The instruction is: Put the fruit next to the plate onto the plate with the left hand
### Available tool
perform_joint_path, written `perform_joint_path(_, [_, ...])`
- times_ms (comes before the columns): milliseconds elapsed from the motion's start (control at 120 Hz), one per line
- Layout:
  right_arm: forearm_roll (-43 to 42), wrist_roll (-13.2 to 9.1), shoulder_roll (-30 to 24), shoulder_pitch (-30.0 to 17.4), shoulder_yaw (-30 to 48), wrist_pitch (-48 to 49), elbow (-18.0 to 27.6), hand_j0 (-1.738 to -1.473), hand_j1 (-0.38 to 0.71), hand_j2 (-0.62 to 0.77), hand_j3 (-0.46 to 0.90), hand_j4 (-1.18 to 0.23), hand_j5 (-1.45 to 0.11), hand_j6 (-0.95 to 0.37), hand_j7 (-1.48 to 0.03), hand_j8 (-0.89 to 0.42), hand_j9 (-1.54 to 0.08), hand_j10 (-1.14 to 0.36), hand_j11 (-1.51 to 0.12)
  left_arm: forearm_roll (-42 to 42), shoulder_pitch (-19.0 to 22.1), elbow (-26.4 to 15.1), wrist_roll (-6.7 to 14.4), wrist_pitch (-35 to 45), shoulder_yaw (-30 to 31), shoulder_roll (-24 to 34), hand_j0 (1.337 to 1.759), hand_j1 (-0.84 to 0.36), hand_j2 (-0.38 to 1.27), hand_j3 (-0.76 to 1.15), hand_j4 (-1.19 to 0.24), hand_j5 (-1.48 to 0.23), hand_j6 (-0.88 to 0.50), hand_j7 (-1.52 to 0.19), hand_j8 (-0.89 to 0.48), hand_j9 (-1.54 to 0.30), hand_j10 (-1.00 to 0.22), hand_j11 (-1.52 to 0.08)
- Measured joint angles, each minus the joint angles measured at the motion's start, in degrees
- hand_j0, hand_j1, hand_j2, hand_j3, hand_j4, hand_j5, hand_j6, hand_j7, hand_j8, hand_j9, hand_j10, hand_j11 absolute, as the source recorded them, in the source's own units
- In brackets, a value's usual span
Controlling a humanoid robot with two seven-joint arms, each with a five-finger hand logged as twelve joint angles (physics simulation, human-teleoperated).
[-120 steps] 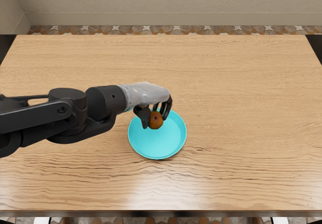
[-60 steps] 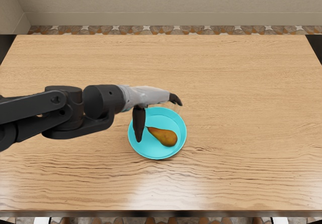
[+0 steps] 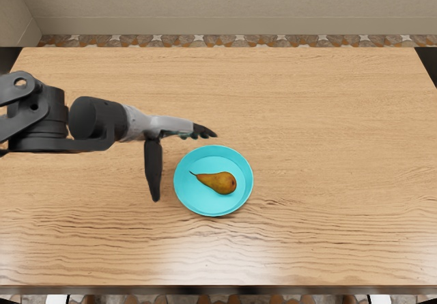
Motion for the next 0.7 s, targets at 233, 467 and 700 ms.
perform_joint_path(233, [0.0,0.0,0.0,0.0,0.0,0.0,0.0,-1.658,-0.35,0.0,0.0,0.0,0.0,0.0,0.0,0.0,0.0,0.0,0.0,-13.4,0.0,0.5,0.0,-7.5,-2.4,9.4,1.658,0.32,0.01,0.0,-0.03,-0.03,-0.03,-0.03,-0.03,-0.03,-0.03,-0.03])
perform_joint_path(467, [0.0,0.0,0.0,0.0,0.0,0.0,0.0,-1.658,-0.35,0.0,0.0,0.0,0.0,0.0,0.0,0.0,0.0,0.0,0.0,-21.3,-0.1,1.0,0.0,-8.6,-5.1,17.0,1.658,0.32,0.01,0.0,-0.02,-0.03,-0.02,-0.03,-0.02,-0.03,-0.02,-0.03])
perform_joint_path(700, [0.0,0.0,0.0,0.0,0.0,0.0,0.0,-1.658,-0.35,0.0,0.0,0.0,0.0,0.0,0.0,0.0,0.0,0.0,0.0,-26.0,-0.6,2.8,0.0,-8.8,-6.1,20.2,1.658,0.33,0.0,0.0,-0.02,-0.03,-0.02,-0.03,-0.02,-0.03,-0.02,-0.03])
